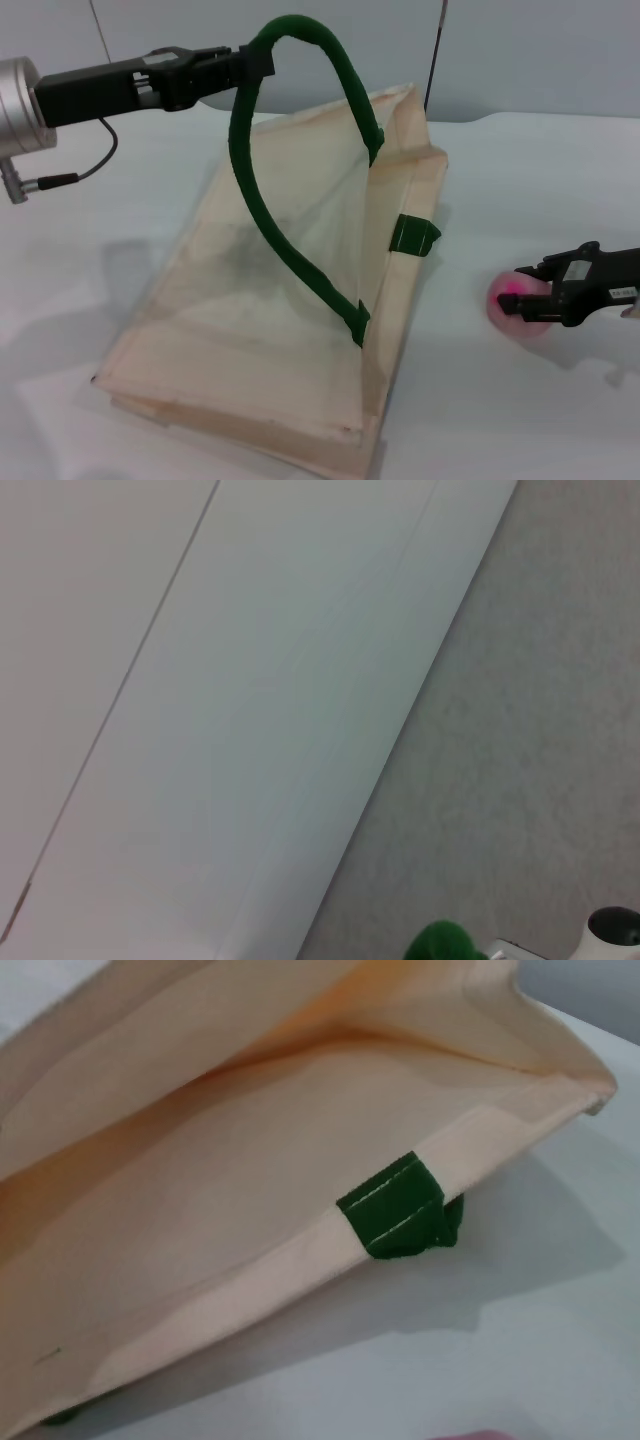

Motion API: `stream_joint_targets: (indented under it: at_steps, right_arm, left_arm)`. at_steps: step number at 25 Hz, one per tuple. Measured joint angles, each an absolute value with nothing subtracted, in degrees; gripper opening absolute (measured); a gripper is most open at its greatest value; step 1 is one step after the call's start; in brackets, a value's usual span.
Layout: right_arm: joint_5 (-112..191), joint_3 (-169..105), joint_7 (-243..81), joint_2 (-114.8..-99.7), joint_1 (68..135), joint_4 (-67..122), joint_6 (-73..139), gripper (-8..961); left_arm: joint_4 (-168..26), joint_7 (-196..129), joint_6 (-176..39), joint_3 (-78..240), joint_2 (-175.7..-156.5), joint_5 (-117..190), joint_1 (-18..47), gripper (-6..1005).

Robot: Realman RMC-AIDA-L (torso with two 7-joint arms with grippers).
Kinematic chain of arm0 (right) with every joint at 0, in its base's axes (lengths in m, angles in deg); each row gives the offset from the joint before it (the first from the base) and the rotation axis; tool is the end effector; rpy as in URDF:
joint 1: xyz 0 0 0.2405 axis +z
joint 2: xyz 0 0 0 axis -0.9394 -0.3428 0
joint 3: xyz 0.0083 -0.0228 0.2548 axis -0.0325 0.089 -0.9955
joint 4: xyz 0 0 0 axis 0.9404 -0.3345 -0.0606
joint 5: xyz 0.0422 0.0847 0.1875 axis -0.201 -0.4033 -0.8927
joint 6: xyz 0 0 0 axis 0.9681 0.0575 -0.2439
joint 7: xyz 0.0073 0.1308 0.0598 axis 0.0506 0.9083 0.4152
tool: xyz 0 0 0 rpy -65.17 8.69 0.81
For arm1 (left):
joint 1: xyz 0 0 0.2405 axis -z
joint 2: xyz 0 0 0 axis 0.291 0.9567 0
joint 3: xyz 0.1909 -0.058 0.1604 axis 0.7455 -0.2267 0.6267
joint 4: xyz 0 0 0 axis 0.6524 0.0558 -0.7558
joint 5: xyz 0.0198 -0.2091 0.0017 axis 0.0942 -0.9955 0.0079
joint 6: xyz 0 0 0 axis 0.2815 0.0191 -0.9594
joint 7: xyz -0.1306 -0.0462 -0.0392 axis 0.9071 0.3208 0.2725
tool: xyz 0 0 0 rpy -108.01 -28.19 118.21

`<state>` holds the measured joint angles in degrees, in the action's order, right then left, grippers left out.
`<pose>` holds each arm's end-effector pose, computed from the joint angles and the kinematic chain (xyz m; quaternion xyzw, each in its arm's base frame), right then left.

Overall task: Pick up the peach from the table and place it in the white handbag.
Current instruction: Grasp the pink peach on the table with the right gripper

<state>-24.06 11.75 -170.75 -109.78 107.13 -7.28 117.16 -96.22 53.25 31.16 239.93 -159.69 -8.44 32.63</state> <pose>0.2763 0.3701 -0.0048 -0.9618 0.2375 0.0105 0.1358 -0.2135 0.3774 0.0809 -0.8705 -0.2658 -0.4079 0.0722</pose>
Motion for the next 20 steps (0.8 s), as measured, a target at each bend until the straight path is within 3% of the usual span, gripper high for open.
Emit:
stream_joint_targets:
  at_steps: [5,14,20]
  right_arm:
    - [-24.0,11.8,-170.7,-109.72,107.1,-7.7,117.2,450]
    - [-24.2,11.7,-170.8,-109.62,107.0,-10.3,119.1,440]
    - [-26.7,9.9,-170.8,-110.43,106.9,-18.5,125.0,439]
  left_arm:
    - [-96.2,53.3,31.2,239.9,-159.65,-8.4,32.6,124]
    - [-96.2,53.2,31.2,239.9,-159.61,-8.5,32.5,124]
    - [-96.2,53.3,31.2,239.8,-159.56,-8.5,32.7,125]
